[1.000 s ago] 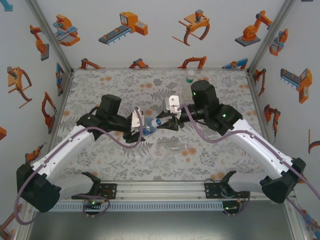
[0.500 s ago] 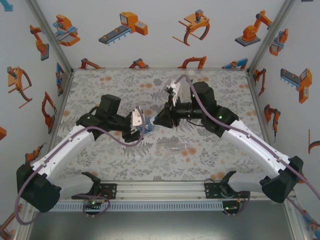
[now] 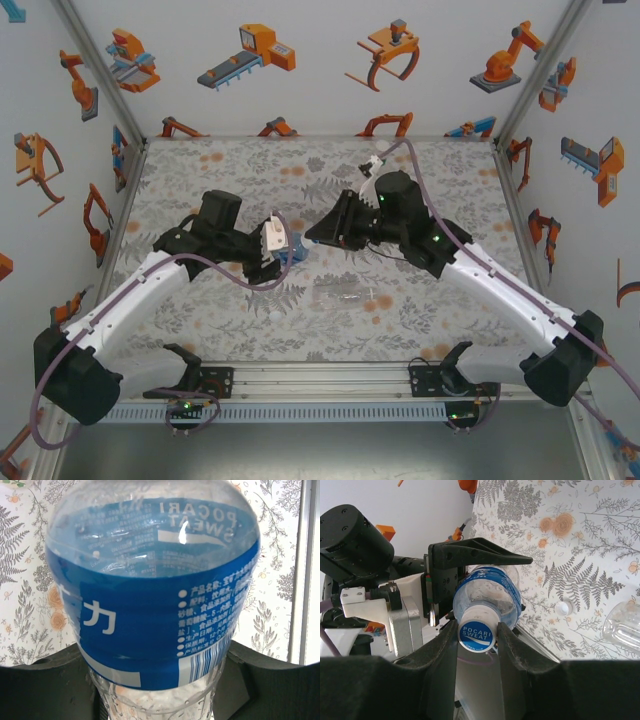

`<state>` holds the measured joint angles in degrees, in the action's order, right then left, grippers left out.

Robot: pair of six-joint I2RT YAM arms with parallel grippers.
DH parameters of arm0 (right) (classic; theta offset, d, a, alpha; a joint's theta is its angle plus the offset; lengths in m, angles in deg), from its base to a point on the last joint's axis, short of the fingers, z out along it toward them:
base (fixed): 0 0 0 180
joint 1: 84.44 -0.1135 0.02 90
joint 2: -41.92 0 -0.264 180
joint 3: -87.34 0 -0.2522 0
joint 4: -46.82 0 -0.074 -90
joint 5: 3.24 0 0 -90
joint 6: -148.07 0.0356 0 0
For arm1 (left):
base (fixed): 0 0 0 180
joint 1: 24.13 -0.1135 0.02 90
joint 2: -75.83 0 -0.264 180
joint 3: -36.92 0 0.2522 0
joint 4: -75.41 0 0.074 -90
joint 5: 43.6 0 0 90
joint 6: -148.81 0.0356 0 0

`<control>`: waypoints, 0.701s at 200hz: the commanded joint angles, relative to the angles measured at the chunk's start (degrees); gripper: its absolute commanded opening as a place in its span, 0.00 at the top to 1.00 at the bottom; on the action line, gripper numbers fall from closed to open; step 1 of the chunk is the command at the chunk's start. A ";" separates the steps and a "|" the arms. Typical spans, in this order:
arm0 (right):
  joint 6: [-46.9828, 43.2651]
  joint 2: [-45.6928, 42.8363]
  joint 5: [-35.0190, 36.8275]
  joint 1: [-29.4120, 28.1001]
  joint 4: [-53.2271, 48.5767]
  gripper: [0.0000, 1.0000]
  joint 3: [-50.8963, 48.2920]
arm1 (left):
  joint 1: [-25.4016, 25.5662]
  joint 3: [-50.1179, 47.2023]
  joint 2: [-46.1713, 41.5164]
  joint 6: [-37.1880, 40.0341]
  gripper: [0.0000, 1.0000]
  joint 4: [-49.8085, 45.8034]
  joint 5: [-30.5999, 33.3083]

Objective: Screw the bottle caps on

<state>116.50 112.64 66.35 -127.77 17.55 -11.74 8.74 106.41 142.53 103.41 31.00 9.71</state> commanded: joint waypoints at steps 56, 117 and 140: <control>-32.46 -5.79 -1.71 0.22 7.62 0.61 1.99 | 0.51 0.24 -2.15 1.97 1.00 2.36 -5.70; -72.81 -5.11 -23.15 0.73 2.26 0.55 4.59 | 0.54 0.56 -1.35 4.42 1.00 0.45 -10.22; -81.84 -3.32 -26.82 0.69 -3.74 0.48 7.42 | 0.57 0.70 -1.13 4.92 1.00 -0.23 -10.97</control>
<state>53.58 107.83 49.00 -127.25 20.13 -7.96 9.17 106.41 141.61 106.23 32.33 2.44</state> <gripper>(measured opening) 0.495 0.588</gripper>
